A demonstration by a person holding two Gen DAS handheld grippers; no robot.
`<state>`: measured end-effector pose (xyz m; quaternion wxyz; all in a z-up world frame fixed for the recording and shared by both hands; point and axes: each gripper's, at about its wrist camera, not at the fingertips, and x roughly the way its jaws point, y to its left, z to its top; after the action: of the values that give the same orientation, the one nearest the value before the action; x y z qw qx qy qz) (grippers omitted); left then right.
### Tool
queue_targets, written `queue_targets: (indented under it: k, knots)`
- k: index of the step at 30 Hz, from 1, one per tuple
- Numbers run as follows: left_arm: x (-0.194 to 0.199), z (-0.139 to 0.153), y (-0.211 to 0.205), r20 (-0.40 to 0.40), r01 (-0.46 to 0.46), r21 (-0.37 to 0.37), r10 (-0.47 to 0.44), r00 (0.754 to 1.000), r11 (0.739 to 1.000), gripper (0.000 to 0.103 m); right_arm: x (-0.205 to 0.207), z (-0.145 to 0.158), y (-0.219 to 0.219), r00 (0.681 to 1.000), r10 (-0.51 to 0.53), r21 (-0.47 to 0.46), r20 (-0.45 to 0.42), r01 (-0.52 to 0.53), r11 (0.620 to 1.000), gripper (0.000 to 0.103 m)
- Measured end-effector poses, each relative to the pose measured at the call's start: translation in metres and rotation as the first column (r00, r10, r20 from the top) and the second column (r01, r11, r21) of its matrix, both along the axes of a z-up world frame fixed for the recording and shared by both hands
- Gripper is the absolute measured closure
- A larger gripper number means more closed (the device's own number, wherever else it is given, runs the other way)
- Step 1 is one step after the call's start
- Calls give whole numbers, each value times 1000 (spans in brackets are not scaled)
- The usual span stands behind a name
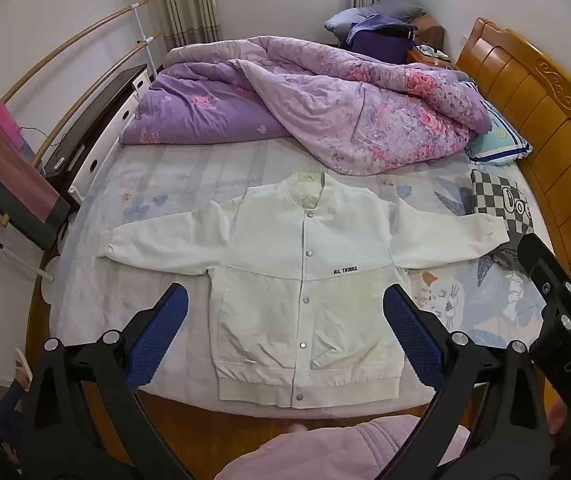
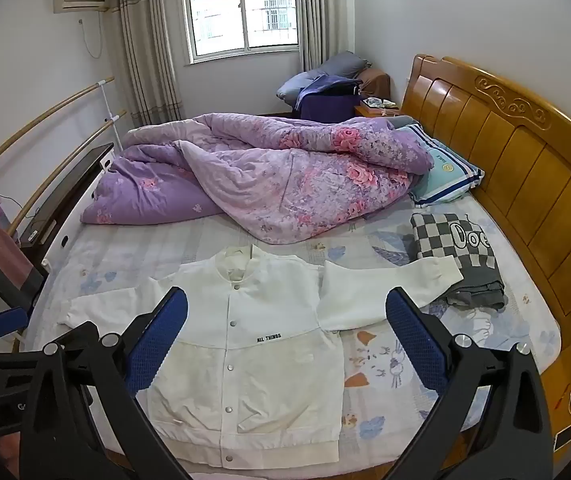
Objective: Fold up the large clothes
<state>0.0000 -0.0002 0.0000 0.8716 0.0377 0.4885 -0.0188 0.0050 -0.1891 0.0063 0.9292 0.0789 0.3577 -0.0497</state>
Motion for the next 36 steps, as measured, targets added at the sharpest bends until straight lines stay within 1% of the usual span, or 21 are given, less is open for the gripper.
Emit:
queue_targets:
  k: [19, 32, 36]
  knots:
    - [-2, 1, 4, 20, -4, 7, 3, 1000, 1000, 5, -6, 1, -1, 1000, -4, 10, 5, 4, 1000, 8]
    - [-4, 3, 14, 20, -2, 13, 2, 1000, 1000, 5, -11, -7, -6, 1000, -13, 32, -2, 13, 999, 8]
    - [-4, 2, 11, 24, -3, 18, 2, 1000, 1000, 5, -11, -8, -6, 1000, -14, 30, -1, 14, 999, 8]
